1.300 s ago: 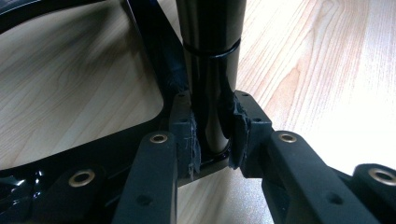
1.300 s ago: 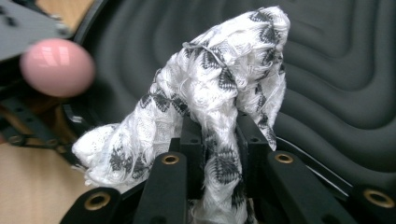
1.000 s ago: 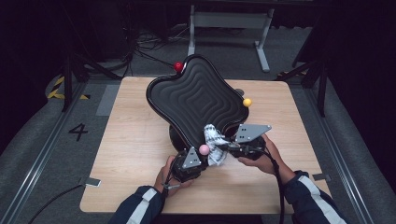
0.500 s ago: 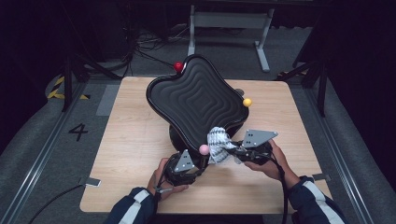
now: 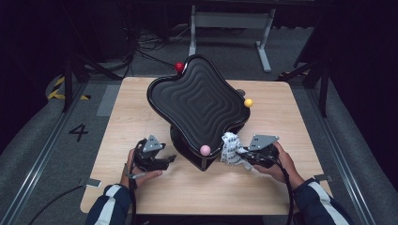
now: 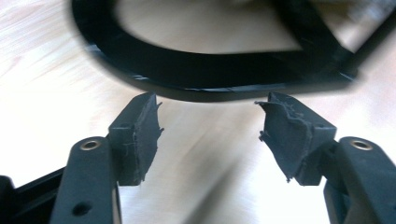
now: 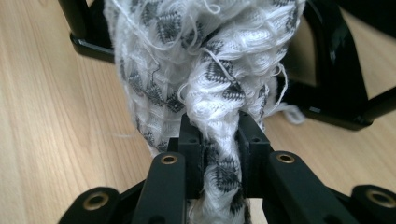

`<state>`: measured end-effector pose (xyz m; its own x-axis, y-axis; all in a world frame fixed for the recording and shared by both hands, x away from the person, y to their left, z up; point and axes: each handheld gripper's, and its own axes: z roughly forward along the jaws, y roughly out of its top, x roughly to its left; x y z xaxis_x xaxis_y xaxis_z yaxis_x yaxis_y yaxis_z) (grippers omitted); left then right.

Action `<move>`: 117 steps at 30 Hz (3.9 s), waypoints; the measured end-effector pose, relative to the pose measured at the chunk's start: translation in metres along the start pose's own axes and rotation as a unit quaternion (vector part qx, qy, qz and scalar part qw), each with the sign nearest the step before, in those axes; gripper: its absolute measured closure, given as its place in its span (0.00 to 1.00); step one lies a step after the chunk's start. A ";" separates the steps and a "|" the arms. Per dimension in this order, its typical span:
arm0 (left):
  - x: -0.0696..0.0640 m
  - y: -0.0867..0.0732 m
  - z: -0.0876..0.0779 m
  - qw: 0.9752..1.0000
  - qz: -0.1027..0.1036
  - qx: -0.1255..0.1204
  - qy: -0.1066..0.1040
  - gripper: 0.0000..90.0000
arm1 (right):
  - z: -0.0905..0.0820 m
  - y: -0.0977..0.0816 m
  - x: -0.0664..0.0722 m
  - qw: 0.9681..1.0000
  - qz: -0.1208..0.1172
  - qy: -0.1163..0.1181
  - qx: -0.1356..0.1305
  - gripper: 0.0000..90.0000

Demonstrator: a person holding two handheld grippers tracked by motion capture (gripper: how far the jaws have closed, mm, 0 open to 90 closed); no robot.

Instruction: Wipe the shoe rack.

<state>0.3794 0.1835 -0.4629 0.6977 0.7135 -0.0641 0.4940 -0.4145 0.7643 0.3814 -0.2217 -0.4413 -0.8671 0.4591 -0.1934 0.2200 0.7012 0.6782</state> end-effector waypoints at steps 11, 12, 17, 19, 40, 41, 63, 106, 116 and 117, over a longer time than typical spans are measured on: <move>0.041 0.024 0.038 0.998 -0.046 0.011 0.035 0.37 | 0.011 -0.014 -0.003 1.000 -0.009 -0.001 0.015 0.81; 0.042 0.027 0.041 0.998 -0.044 0.015 0.040 0.37 | 0.011 -0.014 -0.003 1.000 -0.009 0.000 0.016 0.81; 0.053 0.039 0.054 0.997 -0.050 0.017 0.052 0.37 | 0.014 -0.016 -0.001 1.000 -0.011 0.002 0.021 0.80; 0.056 0.043 0.060 0.997 -0.059 0.012 0.057 0.37 | 0.015 -0.016 -0.001 1.000 -0.010 0.004 0.024 0.79; 0.078 0.074 0.105 0.989 -0.127 0.007 0.069 0.33 | 0.019 -0.014 0.003 0.999 -0.021 0.000 0.026 0.76; 0.078 0.076 0.106 0.989 -0.127 0.008 0.070 0.33 | 0.019 -0.014 0.004 0.999 -0.022 0.000 0.026 0.76; 0.083 0.105 0.128 0.989 -0.117 -0.016 0.092 0.59 | 0.020 -0.015 0.003 0.999 -0.030 0.010 0.029 0.78; 0.082 0.038 0.054 0.984 -0.124 -0.047 0.116 0.83 | 0.017 0.016 0.080 0.988 -0.101 0.120 -0.010 0.84; 0.078 0.032 0.046 0.986 -0.118 -0.043 0.107 0.83 | 0.039 0.028 0.087 0.993 -0.101 0.063 -0.009 0.84; 0.079 0.030 0.045 0.987 -0.117 -0.048 0.103 0.83 | 0.039 0.028 0.085 0.993 -0.103 0.053 -0.008 0.84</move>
<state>0.4729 0.2015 -0.4738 0.4447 0.8874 -0.1213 0.5708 -0.1764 0.8019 0.3310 -0.1417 -0.4671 -0.9355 0.2456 -0.2541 0.0260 0.7649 0.6436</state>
